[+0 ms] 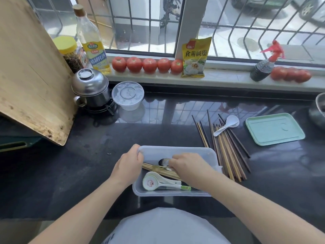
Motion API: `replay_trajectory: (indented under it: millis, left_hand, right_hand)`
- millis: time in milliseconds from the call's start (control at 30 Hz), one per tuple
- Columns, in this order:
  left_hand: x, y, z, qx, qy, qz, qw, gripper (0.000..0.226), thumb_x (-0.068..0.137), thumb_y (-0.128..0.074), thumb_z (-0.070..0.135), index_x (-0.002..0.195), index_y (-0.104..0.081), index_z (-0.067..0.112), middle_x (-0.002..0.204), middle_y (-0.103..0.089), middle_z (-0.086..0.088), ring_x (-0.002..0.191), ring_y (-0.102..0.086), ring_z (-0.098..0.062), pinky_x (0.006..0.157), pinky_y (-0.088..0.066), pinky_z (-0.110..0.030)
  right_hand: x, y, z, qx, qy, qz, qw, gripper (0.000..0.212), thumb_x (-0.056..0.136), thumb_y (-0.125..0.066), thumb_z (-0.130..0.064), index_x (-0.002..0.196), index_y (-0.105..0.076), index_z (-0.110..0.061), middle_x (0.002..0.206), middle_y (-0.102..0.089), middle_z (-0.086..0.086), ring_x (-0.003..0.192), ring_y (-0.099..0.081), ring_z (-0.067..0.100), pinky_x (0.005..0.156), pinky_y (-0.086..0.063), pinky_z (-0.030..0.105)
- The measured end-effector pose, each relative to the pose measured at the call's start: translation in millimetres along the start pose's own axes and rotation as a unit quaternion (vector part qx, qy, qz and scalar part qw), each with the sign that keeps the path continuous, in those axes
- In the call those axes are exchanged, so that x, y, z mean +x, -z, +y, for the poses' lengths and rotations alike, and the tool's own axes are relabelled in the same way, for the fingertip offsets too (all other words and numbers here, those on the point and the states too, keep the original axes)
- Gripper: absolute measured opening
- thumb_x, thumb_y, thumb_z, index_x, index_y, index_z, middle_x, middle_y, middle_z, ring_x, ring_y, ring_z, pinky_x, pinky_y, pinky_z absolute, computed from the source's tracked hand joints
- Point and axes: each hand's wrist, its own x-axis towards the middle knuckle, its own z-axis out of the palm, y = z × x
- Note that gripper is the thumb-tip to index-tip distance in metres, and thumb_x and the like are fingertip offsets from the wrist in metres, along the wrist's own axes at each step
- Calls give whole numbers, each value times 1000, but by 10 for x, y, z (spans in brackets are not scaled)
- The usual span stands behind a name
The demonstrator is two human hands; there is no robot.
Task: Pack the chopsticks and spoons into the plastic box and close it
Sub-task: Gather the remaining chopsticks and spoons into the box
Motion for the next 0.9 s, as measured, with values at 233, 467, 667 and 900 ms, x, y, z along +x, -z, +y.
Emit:
replay_trajectory:
  millis: [233,467,667,900]
  left_hand:
    - [-3,-19,-43,-15,1,1,1000,20,104,-31,28,92,-47,25,80,-63,-6,76,-57,-30,61,-40,-39]
    - [23,-10,-59,-33,1,-2,999,23,102,-37,29,103,-59,37,86,-71,5,83,-65,-20,74,-52,-38]
    - [128,173,-148,38,15,-38,998,25,99,-38,32,109,-57,46,90,-73,11,86,-68,-16,82,-57,-41]
    - [108,247,-213,14,42,1,999,26,99,-41,34,110,-60,46,92,-73,16,89,-66,-11,81,-55,-39]
  right_hand:
    - [64,-236,-127,3,11,38,999,31,68,-75,0,92,-61,-15,79,-57,2,65,-54,24,46,-38,32]
    - [-468,74,719,284,-378,320,821,11,95,-59,-17,87,-68,-18,80,-68,-8,75,-60,15,72,-48,28]
    - [-694,-555,1211,243,-483,4,841,19,94,-60,-35,107,-65,-21,108,-68,3,100,-63,28,81,-49,35]
    - [-386,-792,955,138,-457,20,878,29,97,-59,-41,107,-51,-16,108,-58,3,96,-62,28,73,-47,37]
